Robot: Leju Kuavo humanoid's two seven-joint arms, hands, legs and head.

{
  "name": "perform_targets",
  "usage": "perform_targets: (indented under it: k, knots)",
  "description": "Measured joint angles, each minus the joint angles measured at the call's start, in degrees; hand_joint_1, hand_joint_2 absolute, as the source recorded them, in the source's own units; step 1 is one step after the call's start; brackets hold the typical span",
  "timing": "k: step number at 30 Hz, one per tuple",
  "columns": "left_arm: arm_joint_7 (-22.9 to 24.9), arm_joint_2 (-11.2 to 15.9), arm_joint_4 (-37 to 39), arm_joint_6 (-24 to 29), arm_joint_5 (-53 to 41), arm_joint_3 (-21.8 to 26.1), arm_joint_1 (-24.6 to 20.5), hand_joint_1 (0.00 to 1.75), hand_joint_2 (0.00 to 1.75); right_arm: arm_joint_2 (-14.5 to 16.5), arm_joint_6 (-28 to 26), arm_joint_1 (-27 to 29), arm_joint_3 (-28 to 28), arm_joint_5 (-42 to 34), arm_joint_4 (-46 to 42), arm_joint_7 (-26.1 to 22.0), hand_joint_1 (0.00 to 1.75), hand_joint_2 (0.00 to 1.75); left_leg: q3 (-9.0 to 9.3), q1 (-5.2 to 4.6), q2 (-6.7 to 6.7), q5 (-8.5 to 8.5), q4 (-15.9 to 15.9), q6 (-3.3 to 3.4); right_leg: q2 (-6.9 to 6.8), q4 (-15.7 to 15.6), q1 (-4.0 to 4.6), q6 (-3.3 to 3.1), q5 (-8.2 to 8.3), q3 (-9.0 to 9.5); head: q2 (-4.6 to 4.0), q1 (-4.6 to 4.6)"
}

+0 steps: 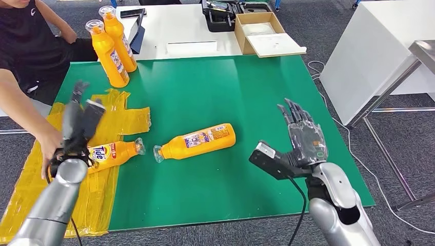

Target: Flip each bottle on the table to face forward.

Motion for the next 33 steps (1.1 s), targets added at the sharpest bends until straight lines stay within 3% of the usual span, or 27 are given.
perform_targets:
  k: [5, 9, 15, 25, 33]
  knots:
    - [-1.24, -0.06, -7.05, -1.05, 12.42, 3.29, -5.61, 0.00, 0.00, 0.06, 1.24, -10.01, 2.23, 1.12, 10.24, -1.94, 0.00, 1.75, 0.01, 0.00, 0.00, 0.15, 0.00, 0.06, -0.02, 0.01, 0.01, 0.01, 0.06, 0.05, 0.00, 0.00]
    - [-1.97, -0.17, -7.93, -1.16, 14.97, 3.07, -8.76, 0.00, 0.00, 0.57, 0.95, -17.66, 5.65, 3.78, 18.97, -2.74, 0.00, 1.75, 0.01, 0.02, -0.02, 0.21, 0.01, 0.04, -0.02, 0.02, 0.01, 0.02, 0.07, 0.05, 0.00, -0.01]
    - [-1.82, -0.69, -7.51, -0.86, 16.12, 1.49, -11.88, 0.00, 0.00, 3.19, 1.05, -24.67, 9.83, 3.25, 29.11, -3.51, 0.00, 1.75, -0.05, 0.03, -0.03, 0.21, 0.01, 0.04, -0.01, 0.04, 0.03, 0.02, 0.07, 0.06, 0.00, 0.00]
    - [-1.55, -1.44, -6.14, 0.11, 16.89, -0.57, -14.61, 0.00, 0.00, 9.76, 4.71, -28.37, 19.14, 0.61, 34.05, -4.49, 0.00, 1.75, -0.07, 0.15, -0.01, 0.20, 0.01, 0.02, -0.01, 0.04, 0.03, -0.02, 0.04, -0.05, 0.00, -0.01]
    - [-1.72, -1.52, -4.09, 0.33, 17.75, -1.69, -16.20, 0.00, 0.00, 11.09, 6.84, -29.15, 26.44, -0.61, 34.85, -4.18, 0.00, 1.75, -0.08, 0.15, -0.02, 0.20, 0.01, 0.02, -0.01, 0.04, 0.03, -0.02, 0.05, -0.04, 0.00, 0.00]
